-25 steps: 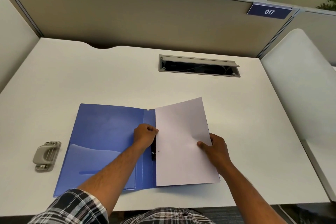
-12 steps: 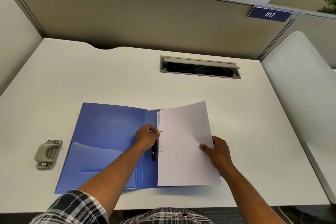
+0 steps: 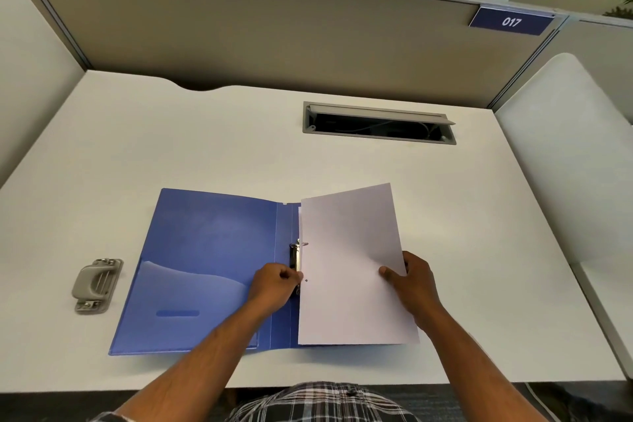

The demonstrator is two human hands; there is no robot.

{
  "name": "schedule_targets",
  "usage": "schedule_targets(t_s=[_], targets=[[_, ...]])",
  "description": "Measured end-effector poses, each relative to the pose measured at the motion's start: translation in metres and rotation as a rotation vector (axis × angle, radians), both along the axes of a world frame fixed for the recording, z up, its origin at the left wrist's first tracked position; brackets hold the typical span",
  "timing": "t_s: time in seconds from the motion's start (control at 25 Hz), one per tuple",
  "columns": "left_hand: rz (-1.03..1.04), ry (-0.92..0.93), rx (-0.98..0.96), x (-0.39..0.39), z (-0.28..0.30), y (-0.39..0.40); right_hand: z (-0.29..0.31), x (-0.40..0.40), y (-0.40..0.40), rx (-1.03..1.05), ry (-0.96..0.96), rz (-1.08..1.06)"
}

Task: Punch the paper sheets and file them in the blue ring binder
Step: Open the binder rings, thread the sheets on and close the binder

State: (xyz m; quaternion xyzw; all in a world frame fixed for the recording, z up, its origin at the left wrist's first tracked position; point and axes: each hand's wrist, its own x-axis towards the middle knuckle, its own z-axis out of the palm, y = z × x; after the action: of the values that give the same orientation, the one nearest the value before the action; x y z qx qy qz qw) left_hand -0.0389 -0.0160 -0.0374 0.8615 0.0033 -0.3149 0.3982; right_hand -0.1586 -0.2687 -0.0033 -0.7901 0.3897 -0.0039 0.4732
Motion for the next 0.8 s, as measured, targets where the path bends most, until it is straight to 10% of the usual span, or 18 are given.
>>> schedule_targets(t_s=[0.8], targets=[[-0.085, -0.026, 0.0, 0.003, 0.001, 0.001, -0.019, -0.004, -0.005, -0.013, 0.069, -0.1]])
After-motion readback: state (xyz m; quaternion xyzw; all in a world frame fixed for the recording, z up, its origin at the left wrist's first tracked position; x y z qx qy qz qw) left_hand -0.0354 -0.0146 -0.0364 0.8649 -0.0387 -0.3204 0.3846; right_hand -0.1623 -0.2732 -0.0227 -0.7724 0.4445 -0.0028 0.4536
